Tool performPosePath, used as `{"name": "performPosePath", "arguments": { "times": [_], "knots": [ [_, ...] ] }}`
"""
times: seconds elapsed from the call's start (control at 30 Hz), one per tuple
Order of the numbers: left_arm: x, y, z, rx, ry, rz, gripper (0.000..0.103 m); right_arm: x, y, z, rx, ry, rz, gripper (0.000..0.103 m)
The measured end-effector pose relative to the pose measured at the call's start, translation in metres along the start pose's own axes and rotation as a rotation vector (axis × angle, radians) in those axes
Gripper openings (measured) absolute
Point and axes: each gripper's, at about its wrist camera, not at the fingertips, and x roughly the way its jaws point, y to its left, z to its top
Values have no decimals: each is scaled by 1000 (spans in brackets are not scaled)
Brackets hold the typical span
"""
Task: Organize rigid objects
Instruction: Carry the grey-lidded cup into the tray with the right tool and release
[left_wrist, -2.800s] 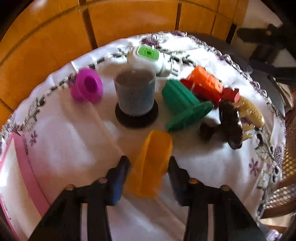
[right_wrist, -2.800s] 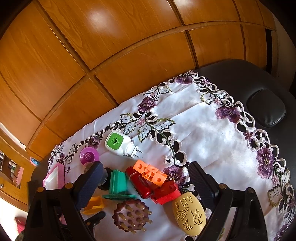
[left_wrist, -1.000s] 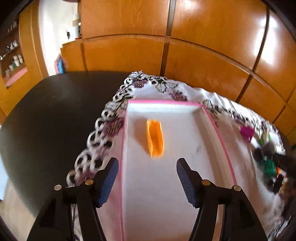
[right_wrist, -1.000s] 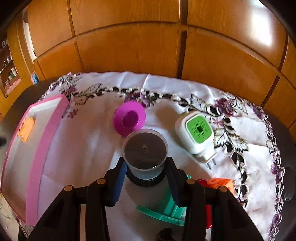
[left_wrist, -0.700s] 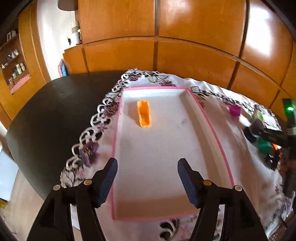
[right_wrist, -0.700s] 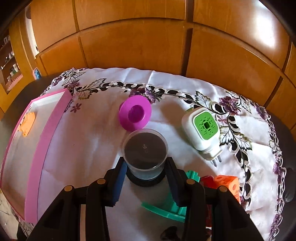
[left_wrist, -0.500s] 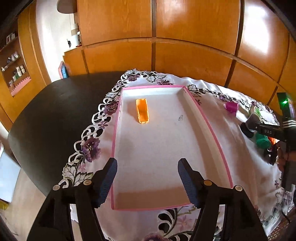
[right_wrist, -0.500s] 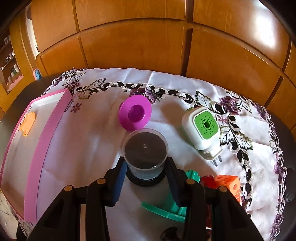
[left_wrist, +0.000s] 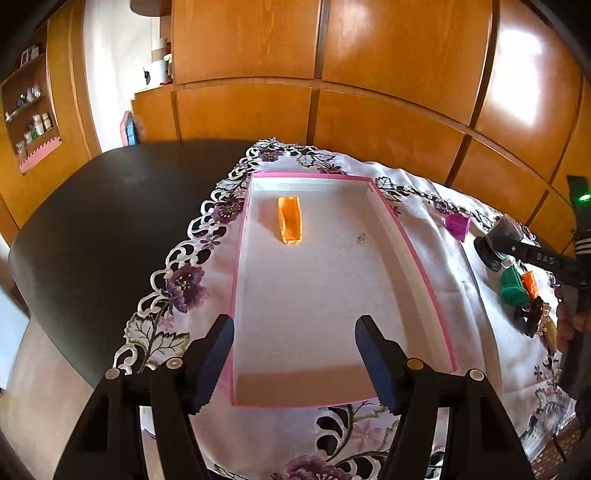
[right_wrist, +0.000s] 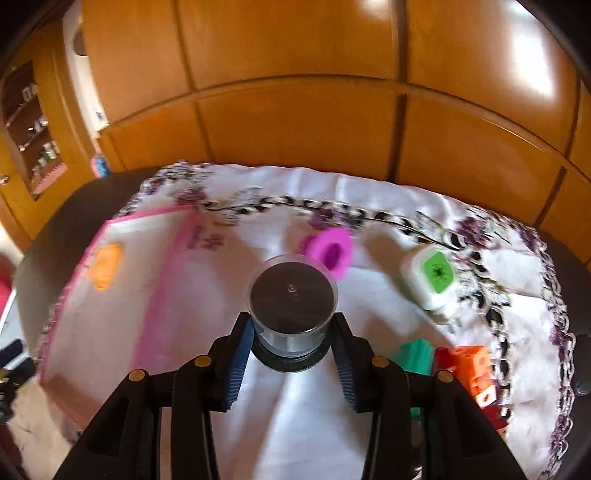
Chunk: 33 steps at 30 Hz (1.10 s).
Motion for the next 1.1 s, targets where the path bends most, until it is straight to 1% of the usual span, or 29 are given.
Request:
{"name": "performPosePath", "arguments": {
  "times": [0.17, 0.37, 0.47, 0.6, 0.67, 0.73, 0.8, 0.93, 1.0, 1.1],
  "knots": [
    [1, 10, -4, -23, 6, 0, 69, -8, 41, 3, -60, 1, 91, 42],
    [1, 23, -6, -49, -1, 8, 69, -12, 94, 6, -142, 20, 222, 42],
    [1, 29, -8, -63, 1, 13, 69, -6, 123, 6, -189, 53, 282, 42],
    [2, 45, -11, -99, 4, 19, 69, 15, 165, -5, -277, 154, 343, 42],
    [2, 55, -12, -125, 6, 25, 69, 33, 188, -11, -310, 213, 348, 42],
    [3, 66, -14, -152, 11, 32, 69, 51, 207, -14, -319, 250, 352, 42],
    [4, 76, -17, -174, 17, 47, 69, 66, 224, -13, -303, 254, 338, 42],
    [8, 91, -21, -209, 32, 68, 69, 83, 245, -2, -250, 211, 307, 43],
    [8, 96, -22, -217, 32, 72, 69, 90, 251, 4, -235, 212, 297, 44],
    [8, 101, -22, -225, 32, 77, 69, 96, 250, 7, -200, 244, 316, 51]
  ]
}}
